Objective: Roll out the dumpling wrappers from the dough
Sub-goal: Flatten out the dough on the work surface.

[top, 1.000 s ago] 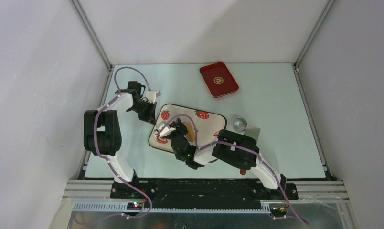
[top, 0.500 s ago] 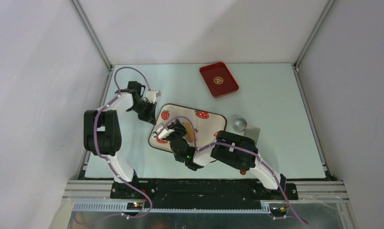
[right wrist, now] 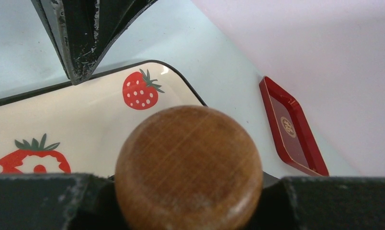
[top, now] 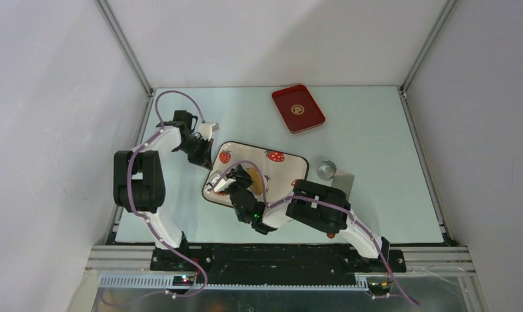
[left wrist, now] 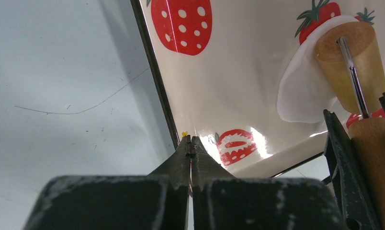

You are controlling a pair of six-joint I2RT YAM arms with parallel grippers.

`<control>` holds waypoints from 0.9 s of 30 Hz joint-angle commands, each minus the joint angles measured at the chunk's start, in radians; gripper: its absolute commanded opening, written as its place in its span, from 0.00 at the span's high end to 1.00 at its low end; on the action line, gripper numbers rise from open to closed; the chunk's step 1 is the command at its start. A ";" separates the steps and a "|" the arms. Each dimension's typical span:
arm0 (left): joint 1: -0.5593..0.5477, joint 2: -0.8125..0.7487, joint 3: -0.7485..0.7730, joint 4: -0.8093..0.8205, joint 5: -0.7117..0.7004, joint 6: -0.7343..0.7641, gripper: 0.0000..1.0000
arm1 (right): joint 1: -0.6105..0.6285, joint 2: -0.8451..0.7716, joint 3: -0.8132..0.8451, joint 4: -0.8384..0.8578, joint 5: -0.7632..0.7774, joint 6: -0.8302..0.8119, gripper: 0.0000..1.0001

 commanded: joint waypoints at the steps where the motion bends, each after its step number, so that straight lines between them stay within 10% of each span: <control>1: 0.007 -0.047 -0.003 0.001 0.025 -0.007 1.00 | 0.042 0.040 0.007 -0.007 -0.036 0.078 1.00; 27: 0.007 -0.054 0.001 0.001 0.028 -0.008 1.00 | 0.056 0.049 0.005 0.018 -0.052 0.058 1.00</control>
